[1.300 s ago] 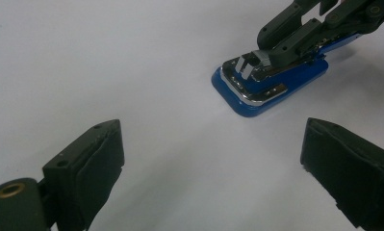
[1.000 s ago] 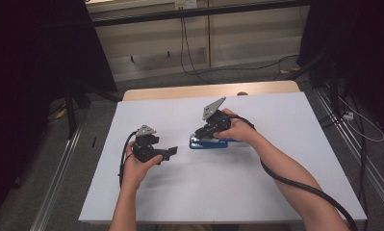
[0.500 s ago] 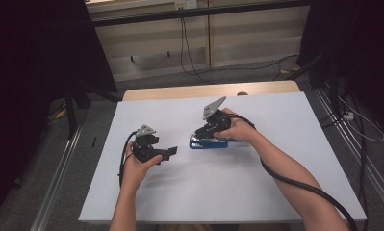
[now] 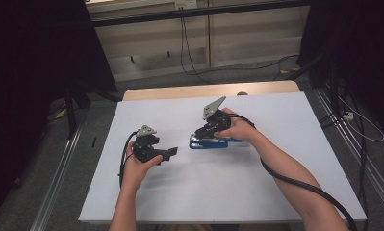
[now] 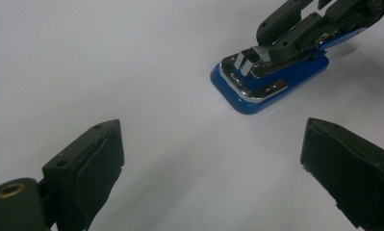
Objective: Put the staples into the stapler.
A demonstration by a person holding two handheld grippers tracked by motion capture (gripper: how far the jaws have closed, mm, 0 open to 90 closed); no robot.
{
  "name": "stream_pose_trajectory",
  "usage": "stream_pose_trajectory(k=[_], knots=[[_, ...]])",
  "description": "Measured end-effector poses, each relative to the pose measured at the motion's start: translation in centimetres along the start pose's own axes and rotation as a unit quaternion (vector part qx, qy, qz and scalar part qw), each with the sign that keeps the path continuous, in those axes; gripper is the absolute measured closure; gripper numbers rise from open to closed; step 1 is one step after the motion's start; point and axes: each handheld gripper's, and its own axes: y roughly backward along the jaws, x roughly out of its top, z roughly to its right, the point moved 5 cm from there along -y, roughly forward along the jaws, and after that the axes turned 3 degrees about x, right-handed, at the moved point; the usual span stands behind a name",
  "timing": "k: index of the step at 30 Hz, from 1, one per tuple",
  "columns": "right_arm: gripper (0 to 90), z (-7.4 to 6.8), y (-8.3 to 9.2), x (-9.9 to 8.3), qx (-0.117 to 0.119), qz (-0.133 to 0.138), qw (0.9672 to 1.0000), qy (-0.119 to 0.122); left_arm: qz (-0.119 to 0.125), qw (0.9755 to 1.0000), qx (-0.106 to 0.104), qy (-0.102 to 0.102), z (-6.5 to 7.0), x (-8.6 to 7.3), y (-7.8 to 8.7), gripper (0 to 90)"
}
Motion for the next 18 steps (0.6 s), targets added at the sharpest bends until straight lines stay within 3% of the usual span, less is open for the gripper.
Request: stream_pose_trajectory(k=[15,18], knots=[[78.7,0.08,-0.2,0.16,0.002,0.001,1.0,-0.001,-0.005,1.0,0.001,-0.001,0.02,-0.06,-0.1,8.1],[72.6,0.11,-0.25,0.16,0.0,0.001,1.0,-0.008,-0.004,1.0,0.0,-0.003,0.03,-0.05,-0.11,8.1]])
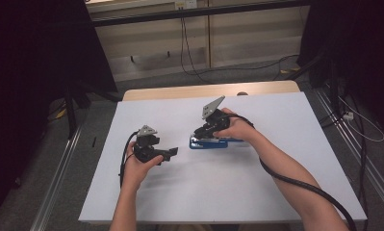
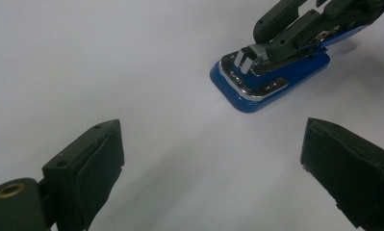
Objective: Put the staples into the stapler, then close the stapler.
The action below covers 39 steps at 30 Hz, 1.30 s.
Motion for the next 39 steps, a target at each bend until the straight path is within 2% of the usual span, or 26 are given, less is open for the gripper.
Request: stream_pose_trajectory(k=[2,4,9,11,14,16,20,24,27,29,31,34,36,39], knots=[[70.1,0.1,-0.1,0.0,-0.01,-0.003,0.9999,-0.001,0.0,1.0,0.0,0.0,0.0,0.0,0.0,8.1],[69.7,-0.2,0.0,0.1,0.0,0.003,1.0,-0.002,0.002,1.0,0.0,0.003,0.0,0.0,0.0,8.1],[60.8,-0.1,0.6,-0.1,-0.018,0.007,0.9998,-0.011,0.006,1.0,-0.003,0.004,0.0,0.1,0.0,8.1],[56.8,-0.1,1.1,-0.2,-0.025,0.011,0.9995,-0.018,0.007,1.0,-0.004,0.003,0.0,0.1,-0.1,8.1],[50.6,-0.3,2.4,-0.3,-0.036,0.031,0.9984,-0.03,0.009,0.9999,-0.007,0.004,0.0,0.2,-0.4,8.1],[44.9,-0.4,3.2,-0.7,-0.05,0.033,0.9974,-0.04,0.011,0.9999,-0.007,0.003,0.1,0.3,-0.5,8.1],[36.7,-1.1,4.7,-1.7,-0.051,0.042,0.9958,-0.063,0.015,0.9998,-0.009,0.002,0.3,0.6,-0.7,8.1],[27.0,-1.5,5.8,-2.8,-0.08,0.047,0.9923,-0.082,0.017,0.9998,-0.01,0.0,0.4,0.7,-0.8,8.1],[22.0,-1.8,6.7,-3.6,-0.104,0.041,0.9895,-0.091,0.019,0.9997,-0.011,-0.001,0.5,0.8,-0.9,8.1],[17.8,-2.0,7.3,-4.0,-0.124,0.04,0.9857,-0.107,0.022,0.9997,-0.013,-0.001,0.6,0.9,-0.9,8.2],[15.8,-2.4,7.9,-4.3,-0.126,0.05,0.983,-0.124,0.025,0.9996,-0.015,-0.002,0.6,1.0,-0.9,8.3],[15.5,-3.2,8.9,-5.0,-0.138,0.055,0.9799,-0.133,0.027,0.9995,-0.015,-0.002,0.5,1.0,-0.9,8.5],[15.1,-3.6,9.4,-5.6,-0.146,0.062,0.9766,-0.145,0.03,0.9994,-0.015,0.003,0.5,1.1,-0.8,8.5],[14.6,-4.1,9.9,-6.7,-0.166,0.055,0.9732,-0.149,0.032,0.9994,-0.013,0.002,0.5,1.2,-0.7,8.5]])
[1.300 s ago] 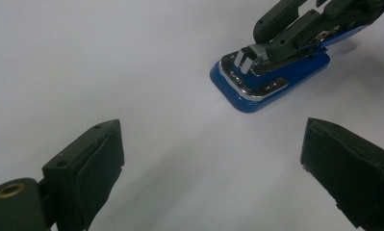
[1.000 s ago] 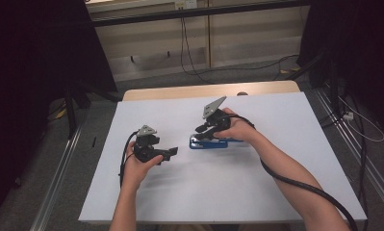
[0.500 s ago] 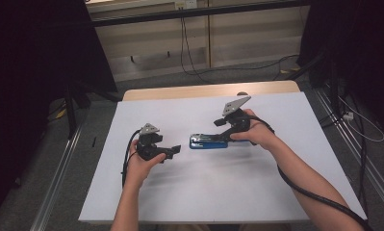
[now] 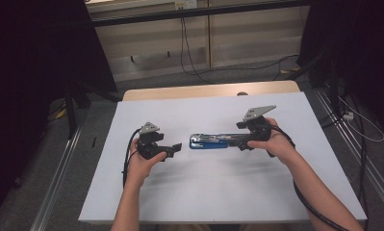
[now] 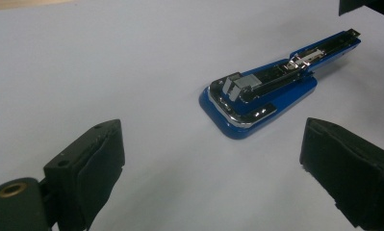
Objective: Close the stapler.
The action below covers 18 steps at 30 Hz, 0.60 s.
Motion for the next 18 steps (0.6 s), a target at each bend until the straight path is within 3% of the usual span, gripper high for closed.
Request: stream_pose_trajectory(k=[4,8,11,15,18], knots=[[14.2,0.0,0.8,-1.1,-0.013,0.007,0.9998,-0.013,-0.006,1.0,0.002,-0.003,0.1,-0.1,0.0,8.5],[13.9,0.3,1.8,-1.8,-0.037,0.0,0.9993,-0.008,-0.003,1.0,0.0,-0.003,0.3,0.0,-0.1,8.5],[13.8,0.5,2.8,-2.2,-0.048,0.017,0.9983,-0.027,-0.002,1.0,-0.01,0.001,0.4,0.0,-0.1,8.5],[14.5,0.6,3.9,-2.8,-0.064,0.036,0.9959,-0.053,0.009,0.9999,-0.006,0.008,0.2,0.3,0.0,9.2],[17.0,0.5,4.4,-3.2,-0.074,0.029,0.9957,-0.046,0.01,0.9999,-0.005,0.011,0.2,0.3,-0.1,9.2]])
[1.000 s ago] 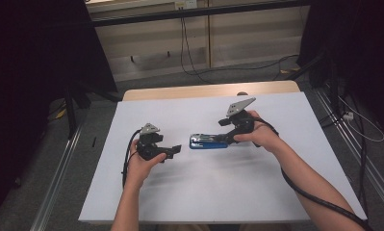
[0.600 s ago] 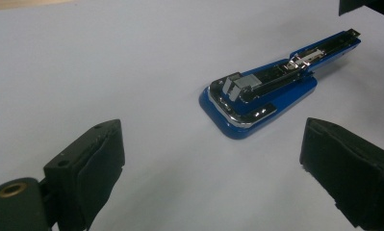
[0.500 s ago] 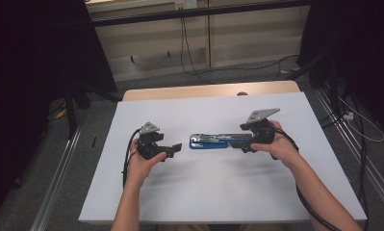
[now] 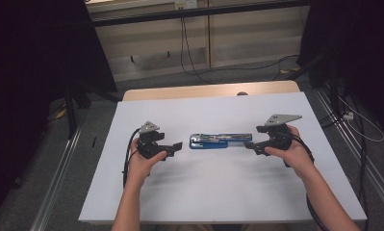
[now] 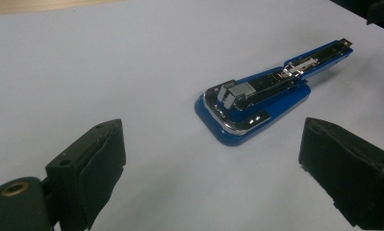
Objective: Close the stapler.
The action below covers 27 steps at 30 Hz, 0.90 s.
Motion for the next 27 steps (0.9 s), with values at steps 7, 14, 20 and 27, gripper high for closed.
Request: stream_pose_trajectory(k=[7,14,20,27], knots=[[21.8,0.4,0.5,-0.8,-0.021,-0.009,0.9997,0.0,0.004,1.0,0.004,-0.005,0.4,0.4,-0.3,9.2],[30.5,1.0,0.5,-1.7,-0.033,-0.009,0.9992,-0.021,-0.01,0.9998,-0.004,-0.014,1.1,0.3,-0.8,9.5],[39.0,0.9,0.1,-2.1,-0.029,-0.014,0.9993,-0.019,-0.008,0.9998,-0.005,-0.019,1.4,0.5,-0.6,9.6],[47.7,1.1,-0.1,-2.4,-0.032,-0.023,0.9991,-0.012,-0.012,0.9997,-0.006,-0.023,1.7,0.4,-0.8,9.6]])
